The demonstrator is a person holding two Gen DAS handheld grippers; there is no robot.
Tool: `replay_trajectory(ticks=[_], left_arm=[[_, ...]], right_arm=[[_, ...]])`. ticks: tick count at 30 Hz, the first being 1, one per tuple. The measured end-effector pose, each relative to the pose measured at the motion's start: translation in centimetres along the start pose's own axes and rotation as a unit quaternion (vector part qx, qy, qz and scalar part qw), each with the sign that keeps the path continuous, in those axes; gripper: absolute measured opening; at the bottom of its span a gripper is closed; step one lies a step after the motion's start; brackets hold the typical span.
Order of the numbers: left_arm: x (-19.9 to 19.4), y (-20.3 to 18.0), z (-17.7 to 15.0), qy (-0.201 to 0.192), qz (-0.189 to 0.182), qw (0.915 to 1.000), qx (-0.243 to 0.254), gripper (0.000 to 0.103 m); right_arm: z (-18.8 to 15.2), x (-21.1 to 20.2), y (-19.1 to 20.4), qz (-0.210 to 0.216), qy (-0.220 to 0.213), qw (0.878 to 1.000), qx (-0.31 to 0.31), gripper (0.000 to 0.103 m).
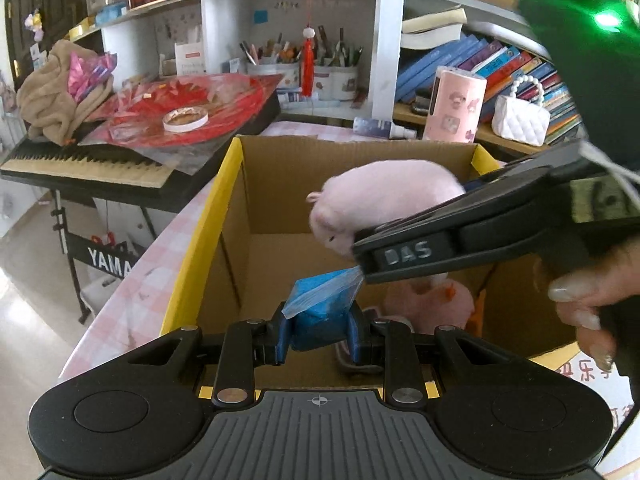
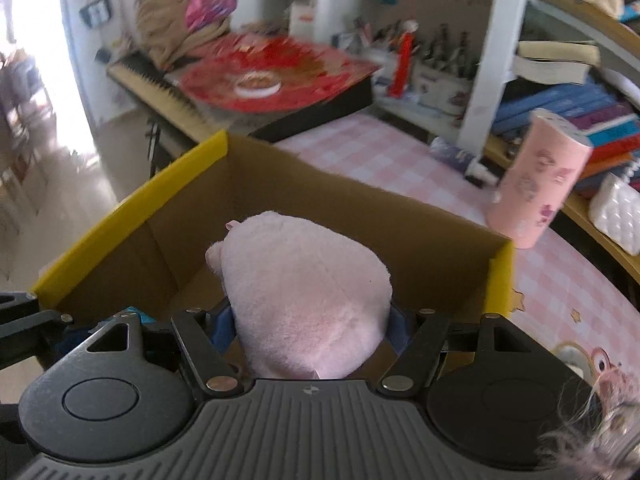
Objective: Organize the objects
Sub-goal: 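Open left gripper releasing the bag while right releases the large pig into box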
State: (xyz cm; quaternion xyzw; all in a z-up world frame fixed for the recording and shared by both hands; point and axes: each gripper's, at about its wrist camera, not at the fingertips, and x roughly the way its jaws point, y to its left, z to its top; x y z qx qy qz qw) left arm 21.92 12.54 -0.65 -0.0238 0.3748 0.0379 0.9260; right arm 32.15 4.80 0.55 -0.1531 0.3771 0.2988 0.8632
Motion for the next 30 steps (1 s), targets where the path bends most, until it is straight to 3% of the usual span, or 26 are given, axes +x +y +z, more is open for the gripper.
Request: replay_trajectory(ticks=[9, 12, 14, 15, 17, 22, 30], left_arm=[[0.9, 0.1, 0.2, 0.009, -0.001, 1.0, -0.002, 0.026], [0.9, 0.1, 0.1, 0.005, 0.001, 1.0, -0.001, 0.029], [0.8, 0.1, 0.1, 0.0, 0.001, 1.0, -0.003, 0.031], [0.7, 0.2, 0.0, -0.004, 0.001, 1.0, -0.005, 0.04], [0.1, 0.2, -0.1, -0.015, -0.005, 0.9998, -0.011, 0.045], [-2.1, -0.2, -0.2, -0.059, -0.007, 0.9982, -0.01, 0.067], [-6.7, 0.6, -0.7, -0.13, 0.009, 0.9912, -0.027, 0.085]], right_arm=[[0.5, 2.0, 0.1, 0.02, 0.05, 0.999, -0.009, 0.07], [0.4, 2.1, 0.3, 0.019, 0.055, 0.998, -0.012, 0.074], [0.4, 2.0, 0.3, 0.019, 0.053, 0.998, -0.014, 0.082], [0.5, 1.9, 0.3, 0.018, 0.047, 0.999, -0.014, 0.084], [0.4, 1.3, 0.3, 0.015, 0.03, 0.999, -0.013, 0.09], [-0.3, -1.0, -0.1, 0.001, -0.027, 1.0, 0.01, 0.09], [-1.6, -8.7, -1.0, -0.031, -0.15, 0.985, 0.084, 0.09]])
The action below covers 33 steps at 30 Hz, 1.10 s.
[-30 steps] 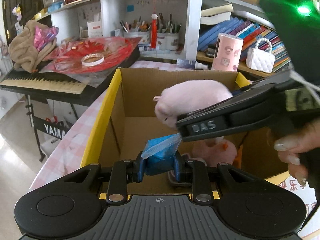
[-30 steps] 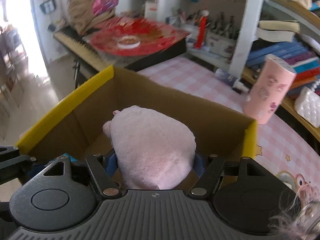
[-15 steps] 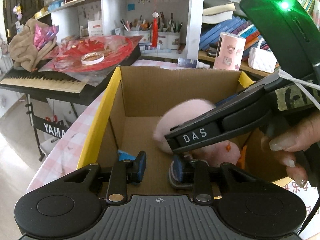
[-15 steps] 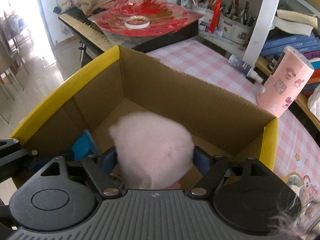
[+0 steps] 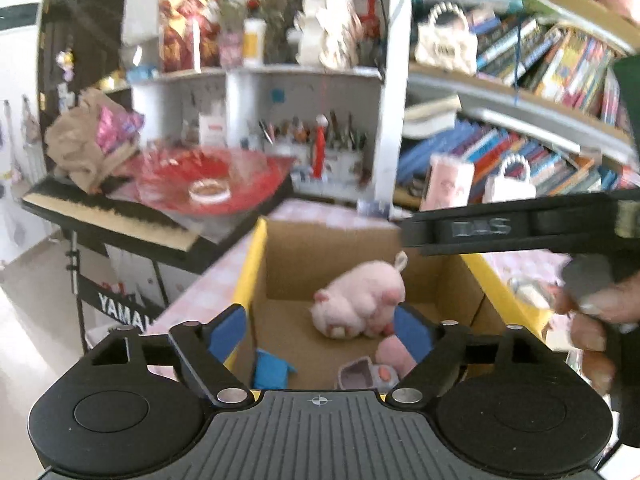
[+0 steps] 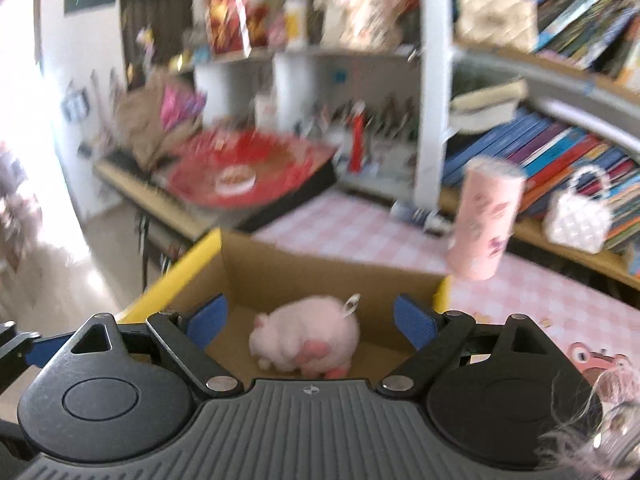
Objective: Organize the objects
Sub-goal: 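Open left gripper releasing the bag while right releases the large pig into box, then withdraw both grippers from the box toward the table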
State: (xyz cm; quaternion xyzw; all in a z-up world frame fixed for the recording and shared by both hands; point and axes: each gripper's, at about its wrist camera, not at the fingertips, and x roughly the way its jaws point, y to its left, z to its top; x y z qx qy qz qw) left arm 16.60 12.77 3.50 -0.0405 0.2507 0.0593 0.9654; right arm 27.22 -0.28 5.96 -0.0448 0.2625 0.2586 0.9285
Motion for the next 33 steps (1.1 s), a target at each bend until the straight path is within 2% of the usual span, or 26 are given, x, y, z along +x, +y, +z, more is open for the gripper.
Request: replay_trajectory(ticks=[4, 8, 15, 18, 25, 33], left_arm=[[-2.1, 1.1, -0.4, -0.021, 0.013, 0.9995, -0.021, 0.086], [-3.4, 1.7, -1.4, -0.021, 0.011, 0.9994, -0.026, 0.086], [-6.1, 2.4, -3.7, -0.007, 0.004, 0.9997, -0.024, 0.088], [-7.3, 2.8, -5.1, 0.005, 0.001, 0.9996, -0.029, 0.092], [-9.5, 3.4, -8.0, 0.045, -0.021, 0.9986, -0.018, 0.093], [-11.4, 3.0, -10.1, 0.066, -0.04, 0.9969, 0.016, 0.095]], right_arm=[[-0.8, -3.5, -0.2, -0.039, -0.037, 0.999, 0.01, 0.091], [-2.8, -5.9, 0.0, -0.068, -0.04, 0.997, 0.028, 0.09], [-7.3, -8.8, 1.6, -0.106, -0.012, 0.994, 0.034, 0.09], [-9.7, -9.9, 3.0, -0.12, 0.015, 0.992, 0.032, 0.09], [-15.4, -12.4, 6.6, -0.14, 0.055, 0.989, 0.003, 0.09], [-17.4, -14.4, 8.5, -0.144, 0.064, 0.987, 0.014, 0.091]])
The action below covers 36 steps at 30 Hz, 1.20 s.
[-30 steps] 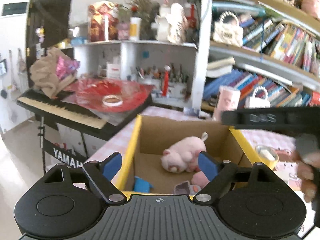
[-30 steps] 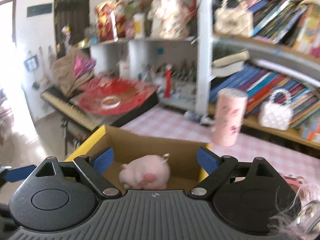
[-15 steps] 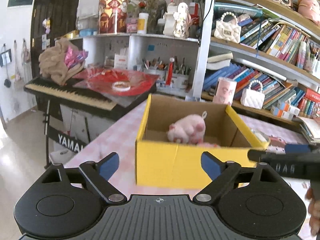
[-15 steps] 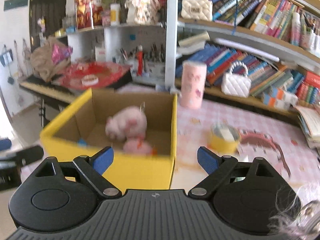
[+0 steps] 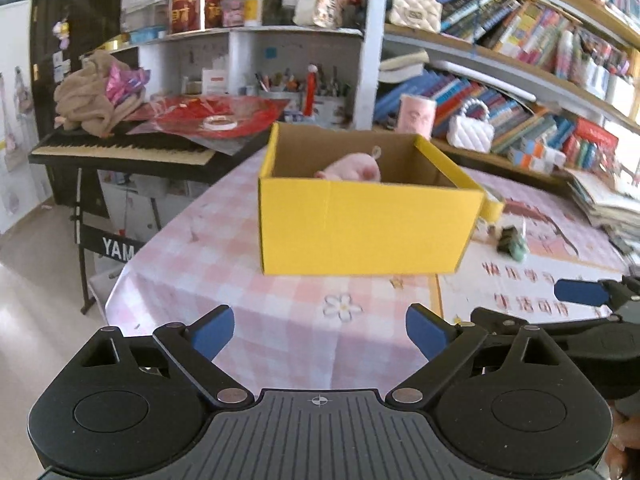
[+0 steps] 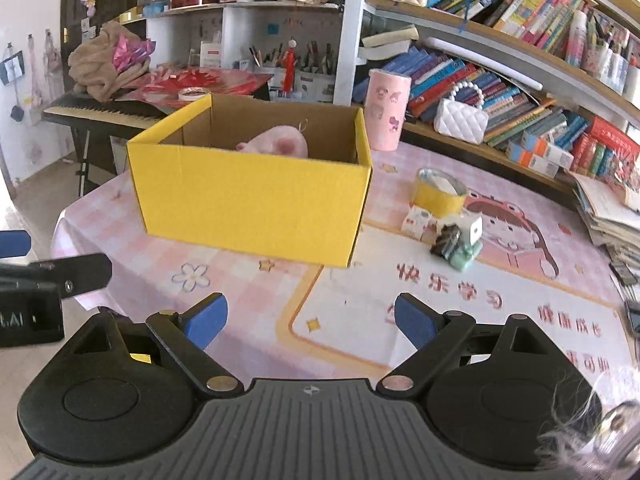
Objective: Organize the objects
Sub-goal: 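Withdraw both grippers from the box toward the table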
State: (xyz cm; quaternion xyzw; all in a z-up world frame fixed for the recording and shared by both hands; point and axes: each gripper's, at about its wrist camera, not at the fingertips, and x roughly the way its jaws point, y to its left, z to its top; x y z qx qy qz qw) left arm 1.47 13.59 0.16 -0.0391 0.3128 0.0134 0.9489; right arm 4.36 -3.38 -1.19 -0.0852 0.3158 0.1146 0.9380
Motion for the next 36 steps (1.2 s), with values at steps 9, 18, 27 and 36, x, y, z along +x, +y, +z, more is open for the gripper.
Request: replay_trajectory(ticks=[9, 18, 27, 36], left_arm=[[-0.6, -0.8, -1.5, 0.018, -0.021, 0.9995, 0.016, 0.096], [-0.5, -2.4, -2.1, 0.031, -0.053, 0.9976, 0.033, 0.096], [0.3, -5.4, -2.0, 0.037, -0.096, 0.9926, 0.064, 0.096], [1.5, -9.2, -1.5, 0.043, -0.139, 0.9853, 0.089, 0.096]], right_arm=[[-2.1, -1.5, -0.7, -0.023, 0.019, 0.999, 0.036, 0.091], [-4.1, -3.0, -2.0, -0.054, 0.029, 0.996, 0.06, 0.092], [-5.6, -4.4, -4.8, -0.1, 0.038, 0.99, 0.098, 0.092], [-6.9, -5.5, -8.4, -0.146, 0.046, 0.979, 0.134, 0.092]])
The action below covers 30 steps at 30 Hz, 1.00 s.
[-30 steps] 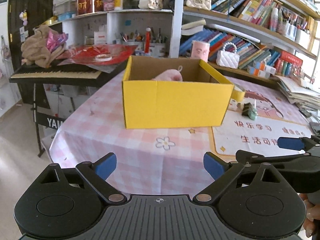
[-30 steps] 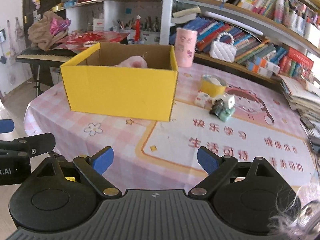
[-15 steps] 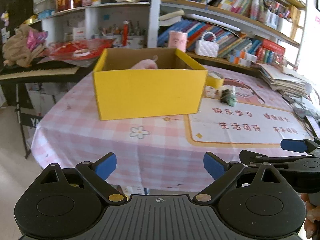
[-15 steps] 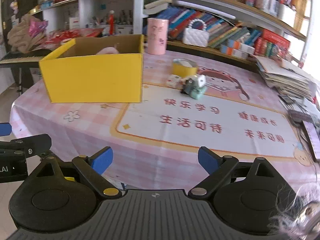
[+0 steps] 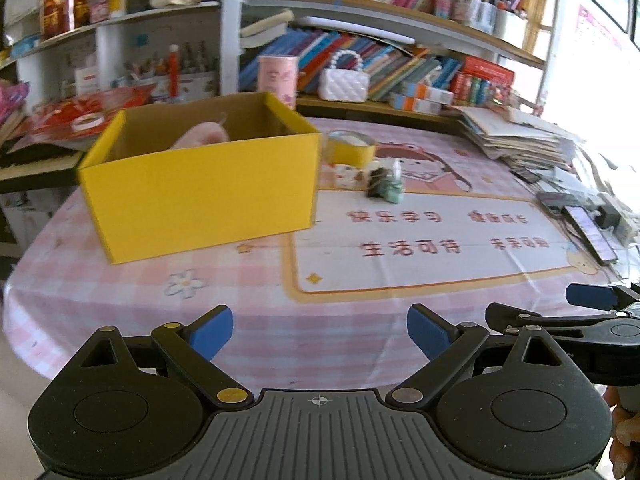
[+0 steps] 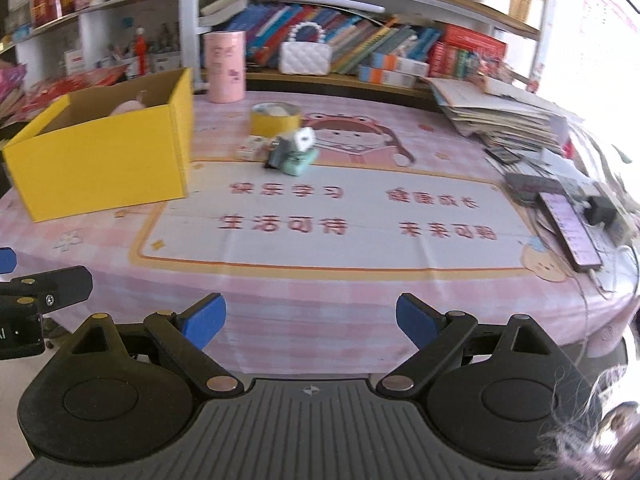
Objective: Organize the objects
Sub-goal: 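Withdraw both grippers from the box toward the table, then grasp the black binder clip with left gripper while right grasps mint-green stapler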
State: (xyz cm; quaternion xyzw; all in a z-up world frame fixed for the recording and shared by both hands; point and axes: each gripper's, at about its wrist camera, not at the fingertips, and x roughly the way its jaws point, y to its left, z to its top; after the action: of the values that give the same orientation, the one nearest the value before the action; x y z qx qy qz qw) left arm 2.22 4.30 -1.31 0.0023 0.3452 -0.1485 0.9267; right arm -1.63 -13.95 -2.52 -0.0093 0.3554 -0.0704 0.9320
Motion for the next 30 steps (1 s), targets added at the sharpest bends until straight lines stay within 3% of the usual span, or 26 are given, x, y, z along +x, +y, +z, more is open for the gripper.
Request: replay_trajectory(ticks=[11, 30], left_arm=[[3.0, -4.0, 1.9, 0.003, -0.037, 0.9991, 0.02, 0.096], [9.5, -6.8, 6.6, -0.001, -0.012, 0.9999, 0.0, 0.094]], right_arm=[[1.0, 1.2, -4.8, -0.041, 0.009, 0.999, 0.026, 0.092], [6.5, 8.0, -8.3, -0.009, 0.018, 1.0, -0.01, 0.092]])
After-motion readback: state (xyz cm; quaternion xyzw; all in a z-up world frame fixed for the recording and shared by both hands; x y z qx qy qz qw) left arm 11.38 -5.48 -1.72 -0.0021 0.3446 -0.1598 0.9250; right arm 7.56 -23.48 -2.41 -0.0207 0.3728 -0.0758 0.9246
